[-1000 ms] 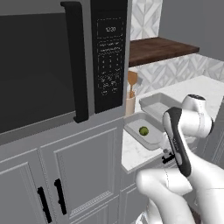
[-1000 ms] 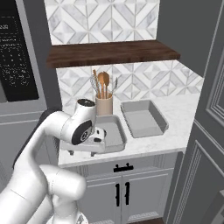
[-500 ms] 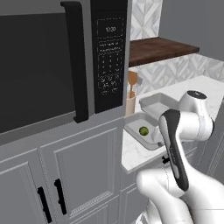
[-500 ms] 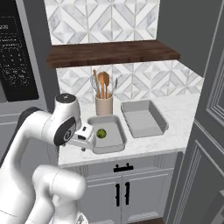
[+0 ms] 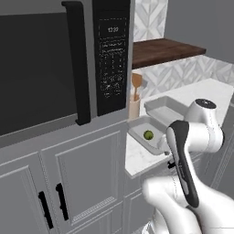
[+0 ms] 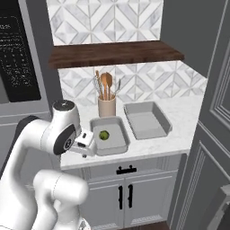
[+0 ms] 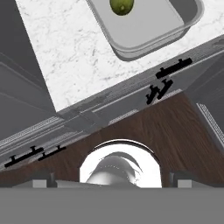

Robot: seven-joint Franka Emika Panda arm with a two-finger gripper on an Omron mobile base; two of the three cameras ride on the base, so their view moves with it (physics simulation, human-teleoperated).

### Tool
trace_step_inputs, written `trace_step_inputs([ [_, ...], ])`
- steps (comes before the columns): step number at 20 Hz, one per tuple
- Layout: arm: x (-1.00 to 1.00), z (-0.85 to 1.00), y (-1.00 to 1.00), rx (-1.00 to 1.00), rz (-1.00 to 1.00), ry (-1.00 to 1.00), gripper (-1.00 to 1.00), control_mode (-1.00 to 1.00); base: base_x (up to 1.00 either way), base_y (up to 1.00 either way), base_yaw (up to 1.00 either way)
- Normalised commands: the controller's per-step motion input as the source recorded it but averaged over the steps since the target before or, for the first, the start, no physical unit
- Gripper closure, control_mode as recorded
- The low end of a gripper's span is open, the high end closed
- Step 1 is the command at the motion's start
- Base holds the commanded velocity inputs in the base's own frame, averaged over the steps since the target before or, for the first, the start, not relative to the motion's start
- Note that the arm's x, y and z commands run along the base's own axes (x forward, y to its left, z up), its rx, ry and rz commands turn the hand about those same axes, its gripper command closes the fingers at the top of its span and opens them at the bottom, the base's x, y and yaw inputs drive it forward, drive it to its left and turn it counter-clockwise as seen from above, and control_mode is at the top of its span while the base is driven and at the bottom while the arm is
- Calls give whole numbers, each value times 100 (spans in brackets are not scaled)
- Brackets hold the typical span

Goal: Place one lime and one chicken drumstick in each tupperware on the nearby counter, to pack two identical lunches.

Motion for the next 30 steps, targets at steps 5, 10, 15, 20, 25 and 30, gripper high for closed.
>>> trace_step_inputs([
  [5, 0, 0, 0, 0, 0, 0, -100, 100, -100, 10, 0],
  [10, 0, 0, 0, 0, 0, 0, -100, 100, -100, 62, -17],
  [15, 0, 0, 0, 0, 0, 0, -100, 100, -92, 34, -45],
  [20, 0, 0, 0, 0, 0, 0, -100, 100, -45, 0, -65],
  [25, 0, 0, 0, 0, 0, 0, -100, 100, -1, -23, -76],
  [30, 0, 0, 0, 0, 0, 0, -100, 100, 22, -62, -70],
])
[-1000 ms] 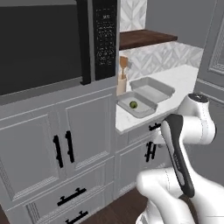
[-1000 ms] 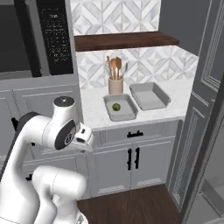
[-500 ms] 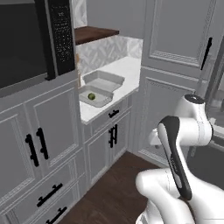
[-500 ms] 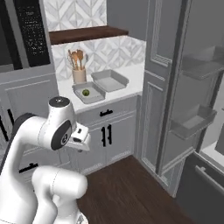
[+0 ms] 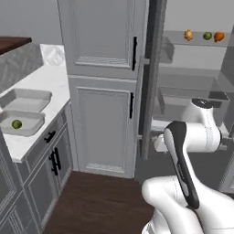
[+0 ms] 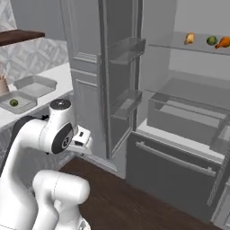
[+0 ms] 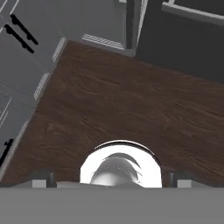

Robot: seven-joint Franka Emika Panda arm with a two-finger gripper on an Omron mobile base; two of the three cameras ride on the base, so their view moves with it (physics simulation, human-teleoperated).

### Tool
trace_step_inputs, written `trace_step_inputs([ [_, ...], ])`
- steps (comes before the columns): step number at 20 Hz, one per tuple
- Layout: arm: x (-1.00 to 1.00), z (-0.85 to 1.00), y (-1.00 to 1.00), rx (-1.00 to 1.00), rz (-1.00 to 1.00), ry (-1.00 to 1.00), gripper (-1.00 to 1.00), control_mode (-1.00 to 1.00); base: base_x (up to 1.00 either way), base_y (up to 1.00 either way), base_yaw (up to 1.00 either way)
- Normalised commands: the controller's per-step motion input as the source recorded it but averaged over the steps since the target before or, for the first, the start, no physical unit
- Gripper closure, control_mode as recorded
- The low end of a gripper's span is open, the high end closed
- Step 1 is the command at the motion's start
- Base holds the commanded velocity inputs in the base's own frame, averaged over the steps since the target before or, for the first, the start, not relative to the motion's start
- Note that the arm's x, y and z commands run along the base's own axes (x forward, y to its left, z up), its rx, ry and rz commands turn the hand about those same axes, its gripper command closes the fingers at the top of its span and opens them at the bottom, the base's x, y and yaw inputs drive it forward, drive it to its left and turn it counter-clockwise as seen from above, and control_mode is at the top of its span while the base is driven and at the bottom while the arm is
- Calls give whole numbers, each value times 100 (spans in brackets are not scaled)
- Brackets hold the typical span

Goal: Place one lime and one chicken drumstick in each tupperware on the nearby counter, to pack two identical lunches.

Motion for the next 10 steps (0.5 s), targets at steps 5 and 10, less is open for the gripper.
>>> trace_step_inputs([
  [5, 0, 0, 0, 0, 0, 0, -100, 100, 56, -63, -58],
  [10, 0, 0, 0, 0, 0, 0, -100, 100, 100, -25, -33],
])
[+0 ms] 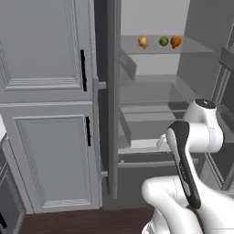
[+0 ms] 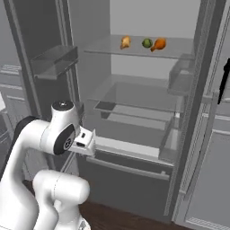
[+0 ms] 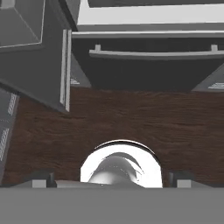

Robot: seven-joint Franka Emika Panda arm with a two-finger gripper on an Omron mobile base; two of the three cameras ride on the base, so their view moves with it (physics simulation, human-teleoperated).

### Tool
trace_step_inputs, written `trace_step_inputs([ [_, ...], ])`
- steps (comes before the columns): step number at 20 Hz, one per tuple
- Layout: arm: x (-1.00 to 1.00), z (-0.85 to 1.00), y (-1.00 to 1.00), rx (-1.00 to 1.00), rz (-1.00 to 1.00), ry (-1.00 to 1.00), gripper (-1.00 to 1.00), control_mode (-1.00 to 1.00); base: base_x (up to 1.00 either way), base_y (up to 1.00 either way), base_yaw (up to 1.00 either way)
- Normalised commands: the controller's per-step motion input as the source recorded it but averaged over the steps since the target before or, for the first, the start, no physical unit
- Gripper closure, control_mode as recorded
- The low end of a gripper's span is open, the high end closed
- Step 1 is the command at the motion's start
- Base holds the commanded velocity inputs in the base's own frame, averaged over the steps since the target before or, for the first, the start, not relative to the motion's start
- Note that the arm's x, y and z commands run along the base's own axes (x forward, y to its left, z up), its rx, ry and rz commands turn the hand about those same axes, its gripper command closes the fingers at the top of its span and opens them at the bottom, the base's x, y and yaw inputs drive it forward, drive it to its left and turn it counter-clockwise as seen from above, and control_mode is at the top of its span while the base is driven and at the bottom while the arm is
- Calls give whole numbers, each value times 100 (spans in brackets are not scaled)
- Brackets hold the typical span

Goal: Place one lime and one chicken drumstick in each tupperware on the nearby counter, to pack two identical lunches.

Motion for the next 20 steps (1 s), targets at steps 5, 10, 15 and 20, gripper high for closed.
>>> trace_step_inputs([
  [5, 0, 0, 0, 0, 0, 0, -100, 100, 82, -24, -29],
  [10, 0, 0, 0, 0, 0, 0, -100, 100, 66, -25, -25],
  [15, 0, 0, 0, 0, 0, 0, -100, 100, 15, -75, 0],
  [20, 0, 0, 0, 0, 0, 0, -100, 100, 37, -16, 0],
])
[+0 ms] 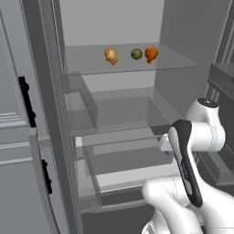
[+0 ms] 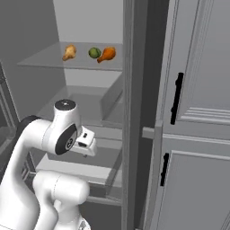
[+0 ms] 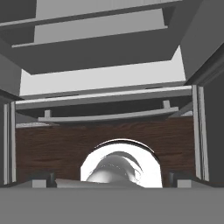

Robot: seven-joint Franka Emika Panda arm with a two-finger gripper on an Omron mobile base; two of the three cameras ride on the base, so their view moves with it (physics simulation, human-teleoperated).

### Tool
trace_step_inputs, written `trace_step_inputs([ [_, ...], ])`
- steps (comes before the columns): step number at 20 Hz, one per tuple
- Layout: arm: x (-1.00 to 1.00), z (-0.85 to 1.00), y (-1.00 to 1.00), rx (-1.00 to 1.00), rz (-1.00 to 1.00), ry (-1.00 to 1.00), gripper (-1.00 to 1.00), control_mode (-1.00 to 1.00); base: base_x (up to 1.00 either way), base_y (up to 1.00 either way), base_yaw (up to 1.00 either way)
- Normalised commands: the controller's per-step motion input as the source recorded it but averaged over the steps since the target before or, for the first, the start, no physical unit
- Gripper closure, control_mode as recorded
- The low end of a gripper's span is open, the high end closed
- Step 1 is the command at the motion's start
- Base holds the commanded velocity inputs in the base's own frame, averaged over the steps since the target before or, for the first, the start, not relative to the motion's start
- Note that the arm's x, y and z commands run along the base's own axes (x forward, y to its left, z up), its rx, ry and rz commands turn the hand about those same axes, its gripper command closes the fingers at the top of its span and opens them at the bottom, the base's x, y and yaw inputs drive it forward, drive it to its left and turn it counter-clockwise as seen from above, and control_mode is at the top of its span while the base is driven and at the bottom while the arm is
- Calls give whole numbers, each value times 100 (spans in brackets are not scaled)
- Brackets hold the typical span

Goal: Place one lime and one chicken drumstick in each tupperware on the nearby counter, to pack two identical lunches.

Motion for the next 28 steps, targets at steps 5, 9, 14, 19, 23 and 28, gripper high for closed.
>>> trace_step_inputs([
  [5, 0, 0, 0, 0, 0, 0, -100, 100, 34, 26, -2],
  [9, 0, 0, 0, 0, 0, 0, -100, 100, 2, 1, 0],
  [14, 0, 0, 0, 0, 0, -1, -100, -100, 0, 0, 0],
  [19, -9, 20, 12, 0, 3, -36, -100, -100, 0, 0, 0],
  [23, -21, 79, 39, 2, 11, -57, -100, -100, 0, 0, 0],
  [28, 36, 100, 57, 5, 1, -23, -100, -100, 0, 0, 0],
])
